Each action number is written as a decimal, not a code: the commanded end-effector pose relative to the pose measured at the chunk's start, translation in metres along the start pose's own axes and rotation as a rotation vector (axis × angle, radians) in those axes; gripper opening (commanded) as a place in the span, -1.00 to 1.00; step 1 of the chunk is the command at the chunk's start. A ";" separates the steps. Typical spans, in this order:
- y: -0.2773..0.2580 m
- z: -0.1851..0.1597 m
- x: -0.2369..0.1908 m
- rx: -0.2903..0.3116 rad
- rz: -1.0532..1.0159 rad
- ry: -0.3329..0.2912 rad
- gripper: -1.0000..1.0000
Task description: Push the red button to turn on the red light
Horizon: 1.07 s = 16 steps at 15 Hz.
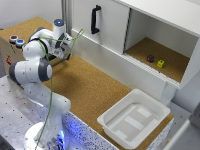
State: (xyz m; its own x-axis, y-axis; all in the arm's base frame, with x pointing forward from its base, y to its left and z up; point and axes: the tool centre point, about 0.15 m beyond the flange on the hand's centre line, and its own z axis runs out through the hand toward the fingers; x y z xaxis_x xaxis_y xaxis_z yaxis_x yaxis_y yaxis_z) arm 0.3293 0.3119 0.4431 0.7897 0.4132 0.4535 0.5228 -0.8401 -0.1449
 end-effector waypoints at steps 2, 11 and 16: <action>-0.071 -0.055 -0.003 0.081 -0.389 -0.223 1.00; -0.225 -0.057 -0.002 0.113 -0.914 -0.367 1.00; -0.288 -0.055 0.000 0.123 -1.046 -0.378 1.00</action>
State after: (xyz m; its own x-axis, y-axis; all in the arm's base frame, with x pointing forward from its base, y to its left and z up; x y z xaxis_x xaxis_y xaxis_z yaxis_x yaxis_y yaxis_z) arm 0.1791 0.4633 0.5124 0.0629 0.9496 0.3070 0.9963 -0.0776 0.0357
